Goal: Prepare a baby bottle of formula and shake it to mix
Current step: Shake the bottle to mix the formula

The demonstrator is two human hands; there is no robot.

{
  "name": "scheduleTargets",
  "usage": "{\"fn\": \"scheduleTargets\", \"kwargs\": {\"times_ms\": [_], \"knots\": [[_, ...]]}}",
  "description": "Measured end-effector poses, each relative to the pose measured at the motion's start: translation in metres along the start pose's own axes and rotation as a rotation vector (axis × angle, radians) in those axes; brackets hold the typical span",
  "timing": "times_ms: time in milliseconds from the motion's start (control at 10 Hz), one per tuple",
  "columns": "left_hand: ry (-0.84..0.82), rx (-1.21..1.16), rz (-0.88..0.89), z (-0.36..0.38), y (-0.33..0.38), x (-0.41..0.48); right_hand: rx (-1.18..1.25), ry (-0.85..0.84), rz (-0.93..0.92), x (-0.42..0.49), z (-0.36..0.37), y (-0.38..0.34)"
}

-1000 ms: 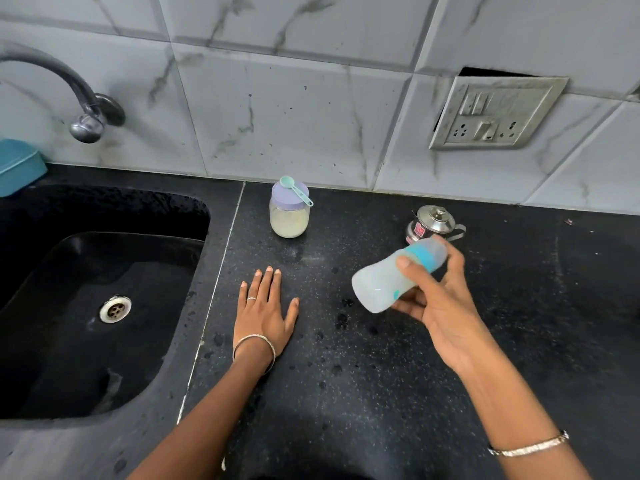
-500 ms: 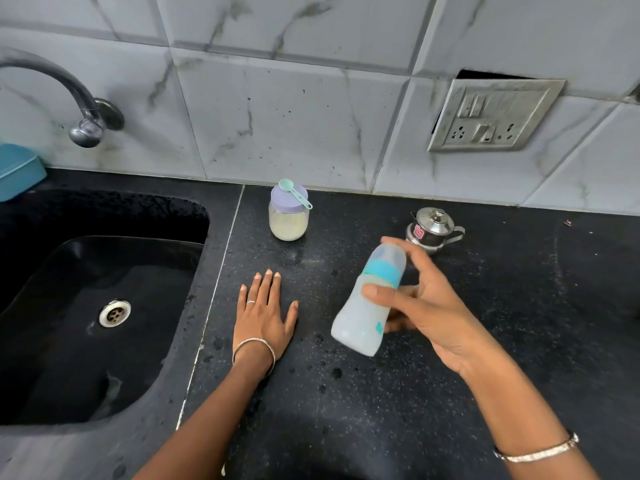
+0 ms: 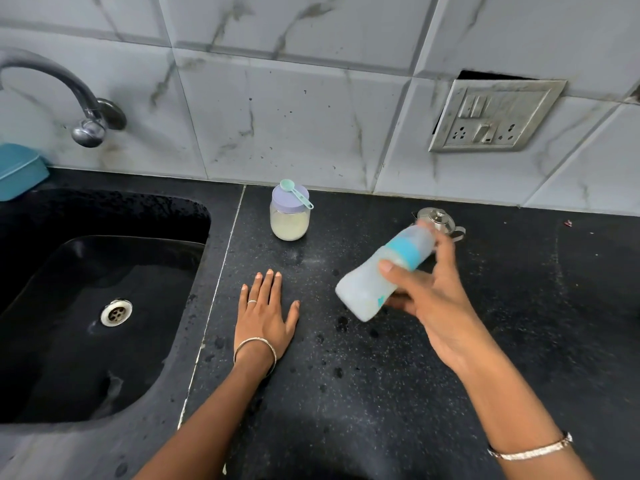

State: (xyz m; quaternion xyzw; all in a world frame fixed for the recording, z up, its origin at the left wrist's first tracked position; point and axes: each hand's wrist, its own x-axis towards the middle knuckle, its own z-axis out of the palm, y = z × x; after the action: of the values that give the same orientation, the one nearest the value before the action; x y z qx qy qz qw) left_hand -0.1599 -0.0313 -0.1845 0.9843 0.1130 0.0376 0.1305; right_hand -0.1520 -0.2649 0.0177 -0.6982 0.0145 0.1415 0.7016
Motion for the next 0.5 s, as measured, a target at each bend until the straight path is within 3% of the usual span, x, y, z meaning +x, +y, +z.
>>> {"fn": "scheduleTargets", "kwargs": {"times_ms": [100,200,300,400,500], "knots": [[-0.01,0.017,0.002,0.0,-0.001,0.0,-0.18,-0.209,0.099,-0.008,0.001,-0.002],[-0.001,0.008,0.001,0.0,0.0,0.001,-0.016,-0.029,0.034,-0.003,0.002,0.004],[0.002,0.006,0.0,0.0,0.0,0.0,0.041,0.027,0.003,-0.001,0.002,0.009],[-0.004,0.002,0.0,0.0,0.0,0.0,-0.12,-0.131,0.117,-0.008,-0.002,0.004],[0.0,0.005,0.002,0.001,0.0,0.001,-0.039,0.023,0.069,-0.002,-0.01,0.005]]}}
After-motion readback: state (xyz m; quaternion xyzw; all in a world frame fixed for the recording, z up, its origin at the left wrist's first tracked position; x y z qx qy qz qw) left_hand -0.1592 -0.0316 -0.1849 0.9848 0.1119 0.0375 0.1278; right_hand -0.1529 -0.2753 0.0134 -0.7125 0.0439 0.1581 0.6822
